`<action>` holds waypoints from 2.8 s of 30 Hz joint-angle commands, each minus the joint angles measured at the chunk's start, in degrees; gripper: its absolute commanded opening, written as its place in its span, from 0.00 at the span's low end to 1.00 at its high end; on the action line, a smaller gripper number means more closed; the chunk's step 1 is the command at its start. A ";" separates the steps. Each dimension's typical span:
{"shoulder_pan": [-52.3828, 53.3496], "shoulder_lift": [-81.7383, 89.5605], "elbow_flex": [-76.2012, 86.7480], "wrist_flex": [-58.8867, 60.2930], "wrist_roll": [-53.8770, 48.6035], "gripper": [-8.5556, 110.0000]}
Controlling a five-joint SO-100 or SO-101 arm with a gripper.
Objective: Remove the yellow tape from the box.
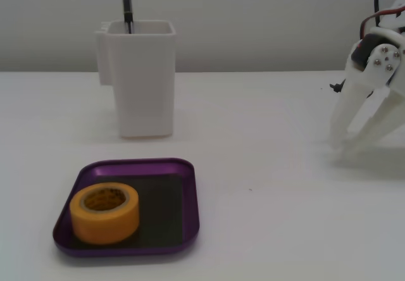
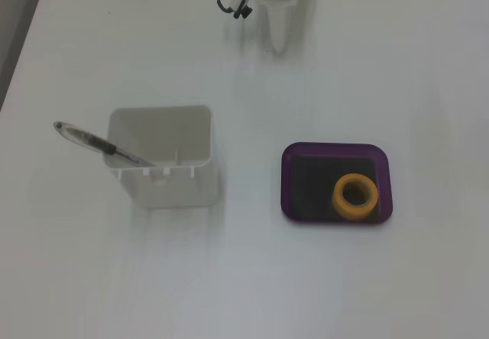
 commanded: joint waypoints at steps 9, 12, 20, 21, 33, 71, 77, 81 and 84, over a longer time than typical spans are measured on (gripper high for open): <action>-0.44 2.90 0.44 -1.76 -0.35 0.07; -0.44 2.90 0.44 -1.76 -0.35 0.07; -0.44 2.90 0.44 -1.76 -0.35 0.07; -0.44 2.90 0.44 -1.85 -0.35 0.07; 0.44 1.85 -8.35 -6.94 -4.04 0.07; -15.12 -102.30 -93.16 2.29 -15.38 0.16; -15.03 -114.43 -104.77 2.20 -14.24 0.16; -15.03 -121.03 -112.68 2.81 -12.74 0.16; -15.03 -124.80 -118.21 3.16 -12.66 0.16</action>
